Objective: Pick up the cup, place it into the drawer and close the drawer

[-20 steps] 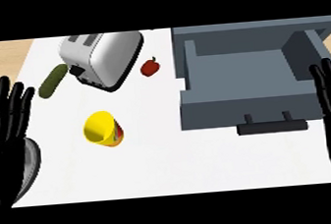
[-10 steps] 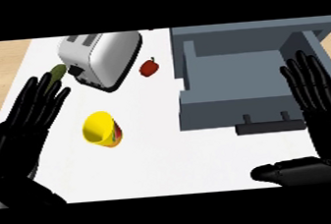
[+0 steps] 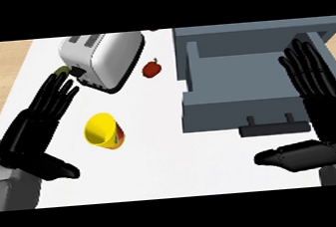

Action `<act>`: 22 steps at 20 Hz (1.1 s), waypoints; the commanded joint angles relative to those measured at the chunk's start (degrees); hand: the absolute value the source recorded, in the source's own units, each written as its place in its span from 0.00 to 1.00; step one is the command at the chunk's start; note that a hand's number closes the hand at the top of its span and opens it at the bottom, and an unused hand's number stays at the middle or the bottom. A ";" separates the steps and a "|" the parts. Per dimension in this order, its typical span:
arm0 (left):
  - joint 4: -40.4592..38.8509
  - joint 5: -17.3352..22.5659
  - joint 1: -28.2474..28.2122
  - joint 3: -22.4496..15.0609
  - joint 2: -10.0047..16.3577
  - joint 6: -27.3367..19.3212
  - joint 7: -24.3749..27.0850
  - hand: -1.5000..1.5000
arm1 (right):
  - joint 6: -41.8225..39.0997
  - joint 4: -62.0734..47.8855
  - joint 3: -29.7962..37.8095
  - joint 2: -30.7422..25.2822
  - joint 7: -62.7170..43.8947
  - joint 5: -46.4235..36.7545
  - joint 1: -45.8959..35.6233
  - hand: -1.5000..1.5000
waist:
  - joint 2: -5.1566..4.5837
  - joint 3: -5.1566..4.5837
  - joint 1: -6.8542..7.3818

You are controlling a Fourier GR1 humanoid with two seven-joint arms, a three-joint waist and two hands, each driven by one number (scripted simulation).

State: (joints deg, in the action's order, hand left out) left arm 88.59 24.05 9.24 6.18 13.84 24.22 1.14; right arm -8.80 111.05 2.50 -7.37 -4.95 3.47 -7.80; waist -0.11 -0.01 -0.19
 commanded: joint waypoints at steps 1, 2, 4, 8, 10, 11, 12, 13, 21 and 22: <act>-10.31 -4.06 1.77 0.75 0.24 2.79 5.33 0.00 | -1.22 -1.78 1.90 -1.50 -1.23 1.75 -3.90 0.00 | 0.01 -0.02 0.00; -13.36 -4.57 4.86 1.72 1.16 3.17 5.93 0.00 | -0.72 -1.19 -1.22 1.19 3.42 -0.96 0.93 0.00 | 0.02 -0.01 -0.13; -19.26 -6.86 6.12 2.42 1.27 3.27 9.26 0.00 | -1.77 -3.46 1.84 -0.93 2.60 1.08 -2.55 0.00 | -0.02 -0.01 -0.14; -26.29 -12.49 6.06 1.32 -0.11 2.63 15.92 0.00 | -1.54 -5.26 2.88 -1.15 3.47 0.82 -3.80 0.00 | -0.01 -0.02 -0.12; -29.00 -14.07 4.80 1.46 0.62 3.59 18.97 0.00 | 0.42 -3.70 2.08 -0.76 -0.26 0.17 -7.24 0.00 | 0.02 -0.03 -0.04; -29.53 -15.90 5.11 0.81 -0.78 0.75 19.49 0.00 | 0.66 -1.03 1.49 -0.84 -2.15 -0.30 -5.72 0.00 | 0.05 -0.03 -0.13; -31.61 -15.09 5.98 1.89 0.39 2.59 20.02 0.00 | -0.67 -4.18 1.75 -0.70 1.68 -0.49 -4.16 0.00 | 0.05 -0.01 -0.01; -34.64 -15.90 9.82 1.75 -0.15 1.04 19.77 0.00 | 1.98 -9.33 1.30 0.36 1.06 -2.13 -10.51 0.00 | -0.04 -0.02 0.03; -62.67 -24.25 16.66 3.44 3.52 2.03 40.45 0.00 | -1.69 -1.51 2.87 -2.20 -2.39 1.99 -5.64 0.00 | -0.23 -0.10 -0.93; -63.74 -25.51 15.92 2.12 1.56 1.09 42.21 0.00 | -2.68 -5.35 4.79 -2.64 1.62 2.79 -5.86 0.00 | -0.26 -0.09 -0.78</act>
State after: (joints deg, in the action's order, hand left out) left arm 34.69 2.27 22.50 8.78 16.29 26.71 35.84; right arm -10.09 107.80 5.59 -9.07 -5.44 5.05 -13.55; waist -0.25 -0.08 -0.80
